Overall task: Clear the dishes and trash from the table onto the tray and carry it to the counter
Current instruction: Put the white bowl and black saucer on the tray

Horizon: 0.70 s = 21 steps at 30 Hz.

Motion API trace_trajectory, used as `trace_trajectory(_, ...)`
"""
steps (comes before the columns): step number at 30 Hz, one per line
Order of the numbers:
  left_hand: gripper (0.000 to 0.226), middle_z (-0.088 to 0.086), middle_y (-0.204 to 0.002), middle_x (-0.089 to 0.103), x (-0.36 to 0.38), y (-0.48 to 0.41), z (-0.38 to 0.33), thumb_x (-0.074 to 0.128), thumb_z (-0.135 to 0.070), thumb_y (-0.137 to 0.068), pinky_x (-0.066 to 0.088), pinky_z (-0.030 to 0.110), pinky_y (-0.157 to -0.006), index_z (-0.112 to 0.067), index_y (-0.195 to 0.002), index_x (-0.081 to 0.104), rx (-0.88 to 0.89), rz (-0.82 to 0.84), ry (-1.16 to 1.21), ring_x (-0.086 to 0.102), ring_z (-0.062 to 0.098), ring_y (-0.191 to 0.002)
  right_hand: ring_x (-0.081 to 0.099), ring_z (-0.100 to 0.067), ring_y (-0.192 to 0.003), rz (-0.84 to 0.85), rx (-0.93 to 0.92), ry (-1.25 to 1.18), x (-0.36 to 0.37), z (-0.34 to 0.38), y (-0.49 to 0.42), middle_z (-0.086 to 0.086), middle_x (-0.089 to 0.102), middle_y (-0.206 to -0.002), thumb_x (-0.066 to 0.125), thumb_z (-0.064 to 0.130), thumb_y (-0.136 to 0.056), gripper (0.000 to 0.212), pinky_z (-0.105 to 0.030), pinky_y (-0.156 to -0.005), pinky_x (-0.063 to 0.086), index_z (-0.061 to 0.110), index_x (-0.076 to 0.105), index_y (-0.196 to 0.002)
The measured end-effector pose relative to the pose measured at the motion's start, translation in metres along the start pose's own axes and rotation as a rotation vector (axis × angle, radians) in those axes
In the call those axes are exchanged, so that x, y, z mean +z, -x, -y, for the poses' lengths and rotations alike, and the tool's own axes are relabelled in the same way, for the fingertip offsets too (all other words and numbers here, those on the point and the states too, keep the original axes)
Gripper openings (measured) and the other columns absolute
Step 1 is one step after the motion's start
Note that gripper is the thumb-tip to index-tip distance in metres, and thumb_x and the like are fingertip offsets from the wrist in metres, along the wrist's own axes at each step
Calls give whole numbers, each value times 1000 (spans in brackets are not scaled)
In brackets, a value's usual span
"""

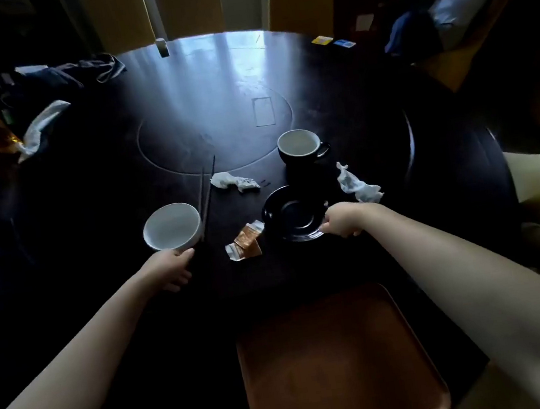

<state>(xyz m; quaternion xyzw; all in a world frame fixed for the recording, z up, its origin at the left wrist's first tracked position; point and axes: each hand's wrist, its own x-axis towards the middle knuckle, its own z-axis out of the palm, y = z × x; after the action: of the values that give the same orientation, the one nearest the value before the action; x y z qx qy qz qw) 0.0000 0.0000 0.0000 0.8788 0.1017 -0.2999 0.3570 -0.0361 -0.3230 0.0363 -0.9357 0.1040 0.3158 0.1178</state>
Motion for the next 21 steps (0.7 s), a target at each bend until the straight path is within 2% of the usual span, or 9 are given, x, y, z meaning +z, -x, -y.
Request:
trace_trajectory(2, 54, 13, -69, 60, -10, -9, 8, 34, -41, -96, 49, 30, -53, 5, -117, 52, -106, -93, 92, 58, 23, -60, 58, -33, -110, -140, 23, -13, -4, 3, -10, -18, 61, -118, 45, 30, -94, 42, -32, -80, 45, -2, 52, -120)
trace_trajectory(4, 61, 18, -67, 61, -16, -19, 18, 33, -44, -96, 52, 29, -46, 12, -116, 49, -173, -140, 195, 60, 27, -59, 55, -35, -114, -215, 100, -95, -6, 2, -20, -21, 56, -127, 49, 28, -92, 48, -39, -92, 47, -2, 40, -129)
trace_trajectory(6, 60, 20, -68, 60, -19, -32, 26, 34, -41, -96, 51, 26, -37, 13, -121, 42, -165, -176, 352, 59, 29, -60, 53, -37, -117, -242, 148, -156, -4, -1, -33, -22, 52, -131, 51, 27, -91, 53, -42, -95, 46, -3, 33, -131)
trace_trajectory(10, 50, 18, -72, 58, -17, -44, 25, 34, -34, -98, 50, 22, -33, 8, -125, 39, -118, -202, 544, 56, 27, -61, 59, -35, -107, -262, 168, -331, 1, -9, -50, -20, 55, -126, 53, 28, -90, 51, -31, -77, 43, -2, 37, -129)
trace_trajectory(14, 47, 16, -68, 56, -12, -55, 21, 31, -30, -98, 47, 19, -34, 7, -126, 40, -137, -257, 588, 58, 22, -49, 65, -33, -86, -289, 170, -529, 5, -11, -60, -20, 57, -121, 54, 24, -89, 48, -34, -65, 53, -3, 39, -127)
trace_trajectory(17, 42, 16, -66, 55, -8, -60, 20, 31, -19, -94, 43, 16, -29, 8, -125, 41, -150, -324, 587, 58, 15, -37, 62, -29, -95, -273, 143, -628, 7, -15, -64, -18, 55, -122, 56, 24, -89, 49, -33, -61, 55, -2, 41, -128)
trace_trajectory(20, 43, 14, -68, 53, -5, -61, 19, 28, -9, -89, 42, 15, -28, 6, -128, 40, -153, -369, 588, 54, 20, -48, 56, -25, -106, -271, 98, -703, 9, -19, -66, -13, 51, -130, 58, 26, -88, 58, -26, -52, 51, 2, 37, -136)
trace_trajectory(21, 44, 13, -67, 53, -4, -61, 19, 28, -7, -88, 42, 14, -28, 5, -128, 39, -151, -377, 590, 54, 19, -48, 55, -22, -104, -263, 89, -716, 11, -20, -66, -11, 50, -131, 58, 26, -88, 59, -25, -49, 50, 3, 36, -138)
